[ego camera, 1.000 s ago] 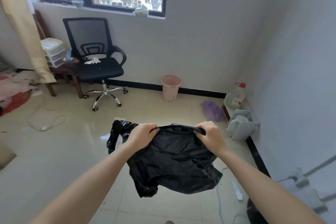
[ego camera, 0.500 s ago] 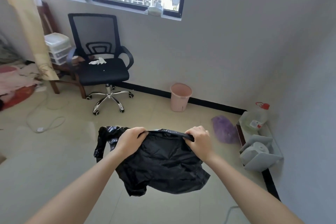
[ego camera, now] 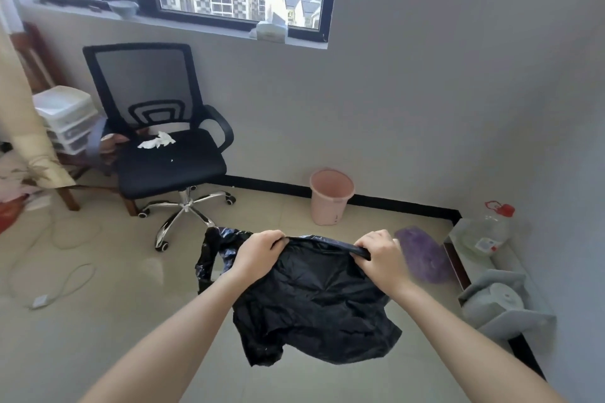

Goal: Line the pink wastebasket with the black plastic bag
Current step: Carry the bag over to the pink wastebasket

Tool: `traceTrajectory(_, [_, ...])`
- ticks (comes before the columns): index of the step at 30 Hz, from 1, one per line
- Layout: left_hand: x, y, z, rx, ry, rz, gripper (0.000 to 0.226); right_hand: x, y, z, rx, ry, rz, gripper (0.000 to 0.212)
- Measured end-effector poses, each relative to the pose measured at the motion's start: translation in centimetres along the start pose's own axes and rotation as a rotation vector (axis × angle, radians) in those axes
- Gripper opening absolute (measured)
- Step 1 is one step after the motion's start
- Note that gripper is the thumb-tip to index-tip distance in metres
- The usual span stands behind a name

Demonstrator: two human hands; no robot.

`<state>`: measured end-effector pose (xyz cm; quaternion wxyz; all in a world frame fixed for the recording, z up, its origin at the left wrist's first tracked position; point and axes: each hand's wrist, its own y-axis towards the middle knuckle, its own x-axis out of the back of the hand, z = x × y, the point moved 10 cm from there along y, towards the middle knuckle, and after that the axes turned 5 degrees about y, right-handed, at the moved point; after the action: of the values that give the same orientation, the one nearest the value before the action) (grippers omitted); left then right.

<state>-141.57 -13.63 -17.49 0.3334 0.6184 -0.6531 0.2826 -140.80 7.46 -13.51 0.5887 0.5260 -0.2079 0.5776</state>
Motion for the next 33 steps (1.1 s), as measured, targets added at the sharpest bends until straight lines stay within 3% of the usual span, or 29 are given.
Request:
traceTrajectory(6, [-3.2, 7.6, 1.1, -0.008, -0.028, 0.109, 0.027, -2.8, 4.7, -3.6, -0.005, -0.121, 0.024, 0.008])
traceTrajectory(11, [-5.0, 15.4, -1.0, -0.058, -0.023, 0.128, 0.026, -3.6, 9.7, -9.0, -0.055, -0.141, 0.023, 0.018])
traceTrajectory(17, [-6.1, 24.6, -2.3, -0.039, 0.017, 0.090, 0.025, -5.7, 17.2, -13.6, 0.044, -0.179, 0.108, 0.030])
traceTrajectory(21, [-6.5, 29.9, -2.5, -0.013, 0.017, 0.039, 0.025, -6.8, 22.7, -17.4, 0.032, -0.141, 0.104, 0.025])
traceTrajectory(28, [-10.2, 38.5, -0.6, 0.049, 0.031, 0.079, 0.024, -11.8, 29.1, -23.5, -0.015, -0.072, 0.168, 0.022])
traceTrajectory(33, [-12.8, 46.3, -0.4, 0.039, 0.031, 0.153, 0.024, -14.5, 34.2, -28.5, -0.128, -0.032, 0.187, 0.006])
